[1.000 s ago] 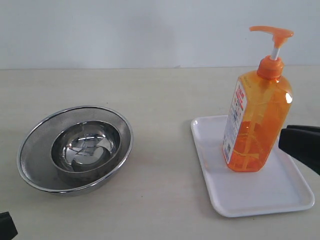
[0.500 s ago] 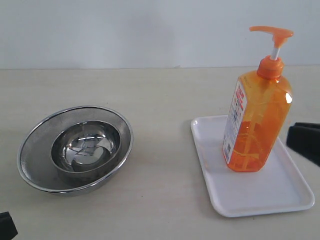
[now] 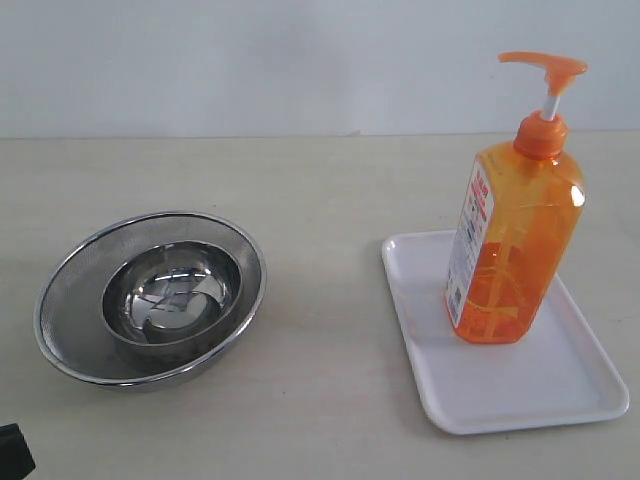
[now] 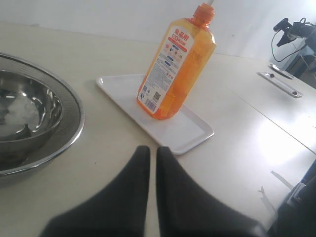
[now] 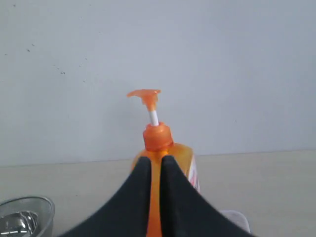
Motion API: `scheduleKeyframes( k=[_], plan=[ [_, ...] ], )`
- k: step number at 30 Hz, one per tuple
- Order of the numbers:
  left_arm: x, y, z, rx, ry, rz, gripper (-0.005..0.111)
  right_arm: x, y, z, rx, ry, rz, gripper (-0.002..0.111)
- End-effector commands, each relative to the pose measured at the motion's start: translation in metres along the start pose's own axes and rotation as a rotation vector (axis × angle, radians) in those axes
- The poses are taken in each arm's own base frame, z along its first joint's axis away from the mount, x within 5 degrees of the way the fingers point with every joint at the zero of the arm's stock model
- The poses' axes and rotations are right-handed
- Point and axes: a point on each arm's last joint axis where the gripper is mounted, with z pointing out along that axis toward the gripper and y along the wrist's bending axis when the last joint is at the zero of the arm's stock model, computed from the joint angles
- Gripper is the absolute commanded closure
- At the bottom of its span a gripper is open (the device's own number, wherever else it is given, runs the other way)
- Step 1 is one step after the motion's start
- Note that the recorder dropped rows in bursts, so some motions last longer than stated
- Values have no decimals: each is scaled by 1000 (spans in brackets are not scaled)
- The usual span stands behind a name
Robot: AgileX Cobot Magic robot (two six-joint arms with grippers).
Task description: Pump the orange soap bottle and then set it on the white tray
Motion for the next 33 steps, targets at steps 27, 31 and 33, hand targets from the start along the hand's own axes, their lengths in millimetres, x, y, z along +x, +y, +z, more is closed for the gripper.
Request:
scheduleKeyframes(
  k=[27,31,33],
  plan=[
    [1,0,0,1,3,0,102,57,-24,-5,198,355,-146,106],
    [1,0,0,1,3,0,102,56,-29,-6,290,342,-135,106],
    [1,0,0,1,3,0,102,56,-30,-6,303,340,-135,106]
  ],
)
